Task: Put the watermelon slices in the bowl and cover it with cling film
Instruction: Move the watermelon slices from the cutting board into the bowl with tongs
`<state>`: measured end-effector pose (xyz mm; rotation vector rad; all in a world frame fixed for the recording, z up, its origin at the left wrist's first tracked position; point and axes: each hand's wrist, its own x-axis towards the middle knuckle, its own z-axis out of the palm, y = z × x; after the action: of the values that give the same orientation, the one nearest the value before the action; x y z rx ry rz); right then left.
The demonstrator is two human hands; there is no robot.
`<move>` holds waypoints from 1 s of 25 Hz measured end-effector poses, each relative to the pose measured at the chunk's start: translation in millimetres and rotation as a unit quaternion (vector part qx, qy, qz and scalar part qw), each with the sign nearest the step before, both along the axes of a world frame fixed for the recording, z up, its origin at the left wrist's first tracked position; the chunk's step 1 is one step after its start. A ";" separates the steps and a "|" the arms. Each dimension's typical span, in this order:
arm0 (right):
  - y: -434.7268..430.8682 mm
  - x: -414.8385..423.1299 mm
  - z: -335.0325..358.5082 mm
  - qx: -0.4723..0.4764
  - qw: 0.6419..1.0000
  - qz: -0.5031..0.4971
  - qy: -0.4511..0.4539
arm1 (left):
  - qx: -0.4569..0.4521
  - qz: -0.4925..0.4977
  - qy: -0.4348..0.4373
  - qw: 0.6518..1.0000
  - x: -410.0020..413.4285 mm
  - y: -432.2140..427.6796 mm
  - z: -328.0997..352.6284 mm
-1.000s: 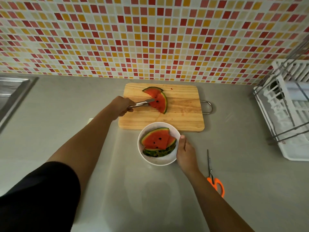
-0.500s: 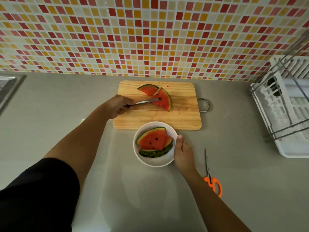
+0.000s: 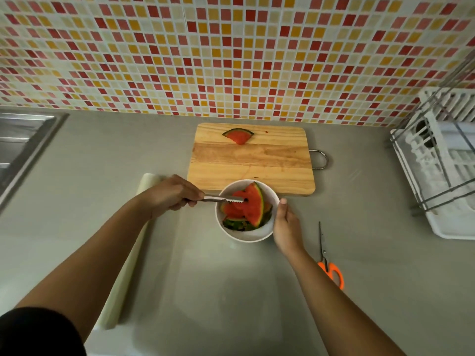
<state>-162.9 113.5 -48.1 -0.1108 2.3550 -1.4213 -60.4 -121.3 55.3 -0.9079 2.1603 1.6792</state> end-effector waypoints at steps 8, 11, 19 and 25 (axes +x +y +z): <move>-0.5 -1.3 -0.3 -0.011 1.000 0.010 -0.003 | -0.395 -0.153 0.053 0.905 7.9 15.7 37.0; -0.7 -0.5 2.2 -0.016 1.000 0.011 0.000 | -0.406 -0.107 0.081 0.904 0.5 36.9 33.7; -1.1 -0.7 1.8 -0.013 1.000 0.008 0.008 | -0.457 -0.176 -0.030 0.871 -43.3 65.6 16.7; -2.2 -1.5 -0.5 -0.023 1.000 -0.003 0.001 | -0.453 -0.313 0.020 0.834 -56.1 43.6 26.7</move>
<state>-164.5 111.3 -48.5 -0.1183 2.3259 -1.4784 -116.5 -77.7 82.0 -0.2169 2.8510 0.3227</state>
